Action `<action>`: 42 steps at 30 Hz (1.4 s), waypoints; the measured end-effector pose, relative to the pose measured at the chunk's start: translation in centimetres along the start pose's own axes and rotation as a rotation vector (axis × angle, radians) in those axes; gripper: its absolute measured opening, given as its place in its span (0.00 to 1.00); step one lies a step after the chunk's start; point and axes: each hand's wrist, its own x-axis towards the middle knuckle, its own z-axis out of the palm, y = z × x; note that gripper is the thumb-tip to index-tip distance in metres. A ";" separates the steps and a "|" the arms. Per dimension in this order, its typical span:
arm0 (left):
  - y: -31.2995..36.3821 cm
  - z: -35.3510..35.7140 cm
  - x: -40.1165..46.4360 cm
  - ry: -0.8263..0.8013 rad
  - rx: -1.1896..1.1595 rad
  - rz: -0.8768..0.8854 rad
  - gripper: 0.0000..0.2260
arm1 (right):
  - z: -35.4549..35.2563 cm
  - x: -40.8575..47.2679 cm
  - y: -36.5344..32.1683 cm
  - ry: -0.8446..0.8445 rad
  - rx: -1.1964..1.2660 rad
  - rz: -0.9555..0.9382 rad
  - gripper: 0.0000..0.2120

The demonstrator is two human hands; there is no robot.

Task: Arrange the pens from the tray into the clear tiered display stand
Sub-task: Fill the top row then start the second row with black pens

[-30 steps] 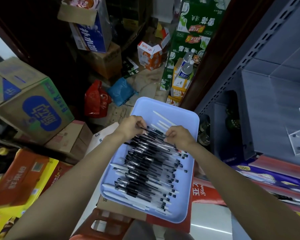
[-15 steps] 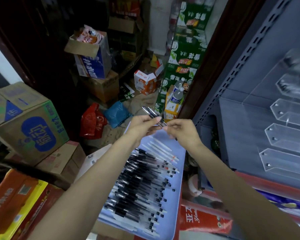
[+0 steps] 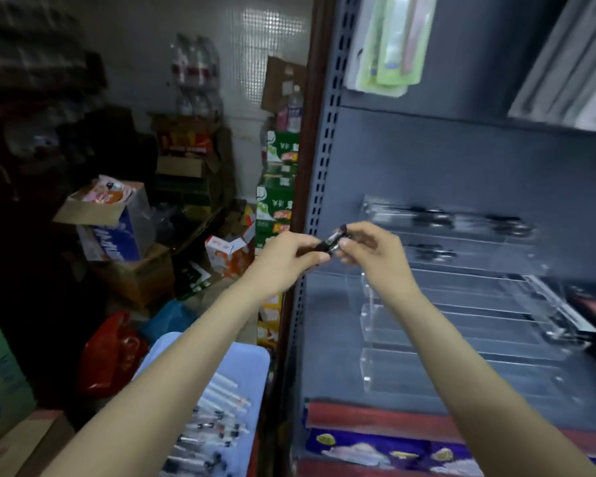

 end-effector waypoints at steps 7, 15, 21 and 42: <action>5.7 4.4 3.9 0.170 0.150 0.072 0.07 | -11.9 0.5 1.5 0.313 0.151 -0.017 0.08; 8.7 7.9 6.5 0.292 0.247 0.026 0.07 | -18.1 3.7 4.7 0.327 0.006 0.021 0.11; 8.9 9.1 7.3 0.264 0.276 -0.012 0.17 | -19.2 5.7 6.2 0.088 -0.255 0.053 0.04; 9.0 10.5 9.0 0.221 0.213 -0.031 0.09 | -19.1 6.1 5.1 -0.084 -0.161 -0.029 0.08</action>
